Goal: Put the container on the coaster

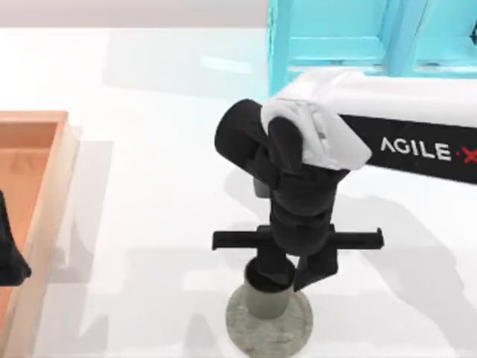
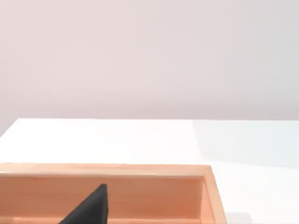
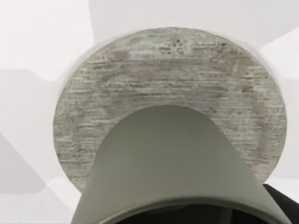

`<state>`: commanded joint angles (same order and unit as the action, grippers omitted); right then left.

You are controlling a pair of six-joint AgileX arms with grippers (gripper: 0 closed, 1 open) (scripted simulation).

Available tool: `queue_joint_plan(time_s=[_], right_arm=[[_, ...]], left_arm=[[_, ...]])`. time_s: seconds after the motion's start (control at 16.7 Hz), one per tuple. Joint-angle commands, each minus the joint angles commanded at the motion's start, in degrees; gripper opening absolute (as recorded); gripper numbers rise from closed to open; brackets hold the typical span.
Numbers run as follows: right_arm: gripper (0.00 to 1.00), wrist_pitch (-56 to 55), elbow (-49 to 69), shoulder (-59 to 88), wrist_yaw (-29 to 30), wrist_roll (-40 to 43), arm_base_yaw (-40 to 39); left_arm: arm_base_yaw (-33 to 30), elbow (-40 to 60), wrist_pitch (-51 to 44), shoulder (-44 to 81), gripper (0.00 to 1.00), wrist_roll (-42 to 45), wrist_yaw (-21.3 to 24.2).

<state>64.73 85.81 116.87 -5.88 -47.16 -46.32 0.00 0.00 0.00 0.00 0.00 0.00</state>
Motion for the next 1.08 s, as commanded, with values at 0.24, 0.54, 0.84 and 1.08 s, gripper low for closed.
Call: queue_joint_plan(time_s=[0.24, 0.54, 0.84, 1.08], right_arm=[[0.0, -2.01, -2.45, 1.35, -0.12, -0.54, -0.72], [0.23, -2.01, -2.45, 1.35, -0.12, -0.54, -0.72], [0.6, -2.01, -2.45, 1.35, -0.12, -0.54, -0.72], [0.9, -2.01, -2.45, 1.35, -0.12, -0.54, -0.72]], left_arm=[[0.0, 0.0, 0.0, 0.0, 1.0, 0.0, 0.0], [0.0, 0.0, 0.0, 0.0, 1.0, 0.0, 0.0], [0.0, 0.0, 0.0, 0.0, 1.0, 0.0, 0.0], [0.0, 0.0, 0.0, 0.0, 1.0, 0.0, 0.0]])
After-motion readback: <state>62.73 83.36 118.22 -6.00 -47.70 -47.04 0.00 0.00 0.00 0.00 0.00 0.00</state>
